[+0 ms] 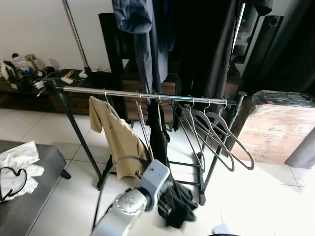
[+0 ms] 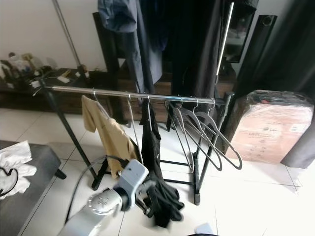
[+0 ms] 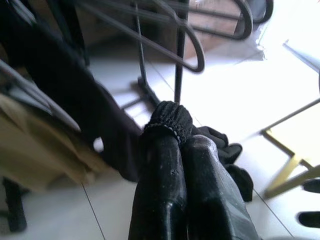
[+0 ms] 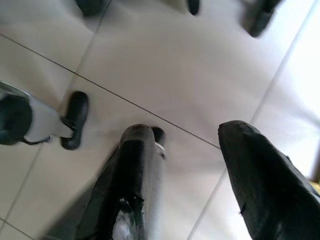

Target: Hang hanger

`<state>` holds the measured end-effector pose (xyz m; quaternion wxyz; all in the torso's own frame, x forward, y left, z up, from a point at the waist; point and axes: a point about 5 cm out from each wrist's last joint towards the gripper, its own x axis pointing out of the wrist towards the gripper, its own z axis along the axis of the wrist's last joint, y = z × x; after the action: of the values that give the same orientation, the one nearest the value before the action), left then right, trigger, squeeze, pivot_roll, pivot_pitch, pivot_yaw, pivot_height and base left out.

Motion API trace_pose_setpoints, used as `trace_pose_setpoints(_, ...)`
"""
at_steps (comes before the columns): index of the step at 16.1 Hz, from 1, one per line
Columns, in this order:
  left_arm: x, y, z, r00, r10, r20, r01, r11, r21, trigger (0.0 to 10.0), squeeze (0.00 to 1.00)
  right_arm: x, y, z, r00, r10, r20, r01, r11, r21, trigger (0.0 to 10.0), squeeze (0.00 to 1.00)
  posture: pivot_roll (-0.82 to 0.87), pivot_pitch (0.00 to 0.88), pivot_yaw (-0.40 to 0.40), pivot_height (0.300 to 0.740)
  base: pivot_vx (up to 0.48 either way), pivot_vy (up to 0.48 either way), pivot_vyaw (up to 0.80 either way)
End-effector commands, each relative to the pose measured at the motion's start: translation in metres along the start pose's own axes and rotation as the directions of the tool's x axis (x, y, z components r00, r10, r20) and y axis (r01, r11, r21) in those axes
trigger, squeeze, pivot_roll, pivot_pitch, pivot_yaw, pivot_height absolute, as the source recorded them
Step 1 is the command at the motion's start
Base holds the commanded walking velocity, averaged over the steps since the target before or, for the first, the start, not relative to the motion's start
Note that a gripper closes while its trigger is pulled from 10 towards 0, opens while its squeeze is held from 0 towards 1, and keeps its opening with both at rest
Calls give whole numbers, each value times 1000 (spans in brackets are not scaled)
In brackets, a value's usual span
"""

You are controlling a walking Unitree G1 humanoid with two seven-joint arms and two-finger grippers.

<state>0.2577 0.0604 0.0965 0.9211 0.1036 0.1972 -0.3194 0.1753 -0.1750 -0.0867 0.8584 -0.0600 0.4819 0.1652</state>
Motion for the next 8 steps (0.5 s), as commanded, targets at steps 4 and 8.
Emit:
trace_pose_setpoints(4,10,-2,4,999,0,-52,-1,999,-38,10000,0,0,6,9,989,41,145,-60,990,129,10000,0,-47,65,-29,740,0,0,0)
trace_pose_setpoints(8,10,0,3,997,9,-79,-12,999,-39,10000,0,-39,-49,127,882,139,449,-148,989,-14,10000,0,-40,73,-20,740,0,0,0)
